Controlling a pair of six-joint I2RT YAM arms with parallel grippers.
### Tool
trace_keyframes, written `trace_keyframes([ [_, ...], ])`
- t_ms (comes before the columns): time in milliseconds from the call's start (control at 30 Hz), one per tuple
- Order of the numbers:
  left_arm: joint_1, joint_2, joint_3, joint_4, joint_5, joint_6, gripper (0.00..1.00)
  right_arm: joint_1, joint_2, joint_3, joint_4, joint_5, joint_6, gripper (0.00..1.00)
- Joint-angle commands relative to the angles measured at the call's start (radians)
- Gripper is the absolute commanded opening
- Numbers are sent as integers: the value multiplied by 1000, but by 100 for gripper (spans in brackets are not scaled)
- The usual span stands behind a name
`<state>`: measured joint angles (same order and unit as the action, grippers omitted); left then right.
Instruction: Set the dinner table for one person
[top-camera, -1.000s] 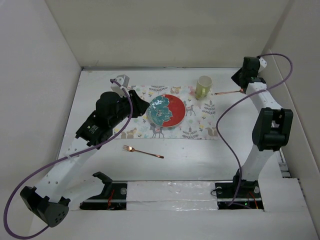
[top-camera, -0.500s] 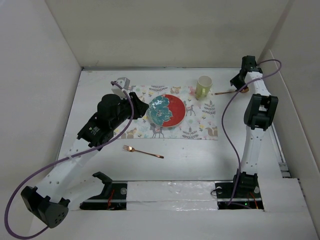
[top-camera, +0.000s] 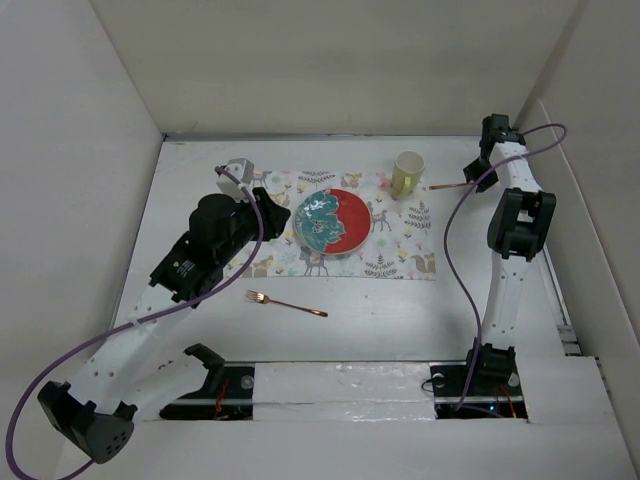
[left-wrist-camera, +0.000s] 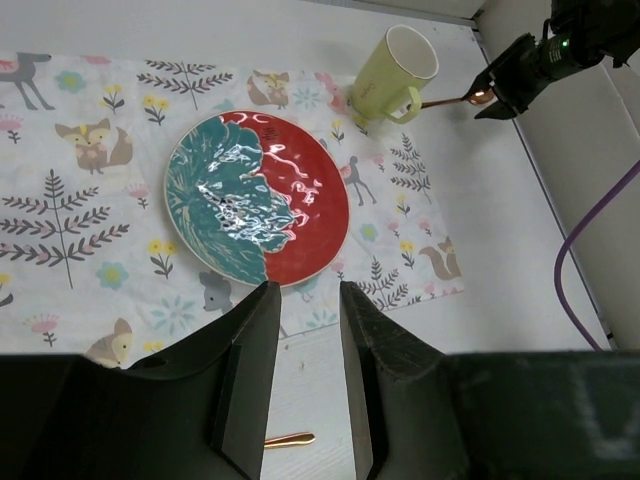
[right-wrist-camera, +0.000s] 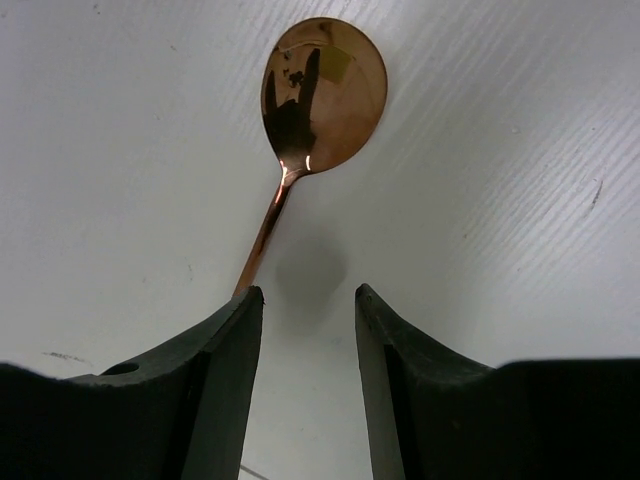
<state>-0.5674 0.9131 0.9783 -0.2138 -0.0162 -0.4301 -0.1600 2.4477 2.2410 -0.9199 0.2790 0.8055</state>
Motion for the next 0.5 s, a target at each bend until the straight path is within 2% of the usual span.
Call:
trace_keyframes([
  [0, 3, -37, -1, 21, -28, 25, 28, 7, 16, 6, -40, 55, 23, 48],
  [133, 3, -49, -9, 17, -31, 22, 28, 16, 30, 28, -43, 49, 21, 53],
  [200, 3, -54, -12, 19, -30, 19, 28, 16, 65, 90, -66, 48, 14, 57],
  [467, 3, -51, -13, 21, -19, 8, 28, 34, 122, 180, -94, 17, 12, 58],
])
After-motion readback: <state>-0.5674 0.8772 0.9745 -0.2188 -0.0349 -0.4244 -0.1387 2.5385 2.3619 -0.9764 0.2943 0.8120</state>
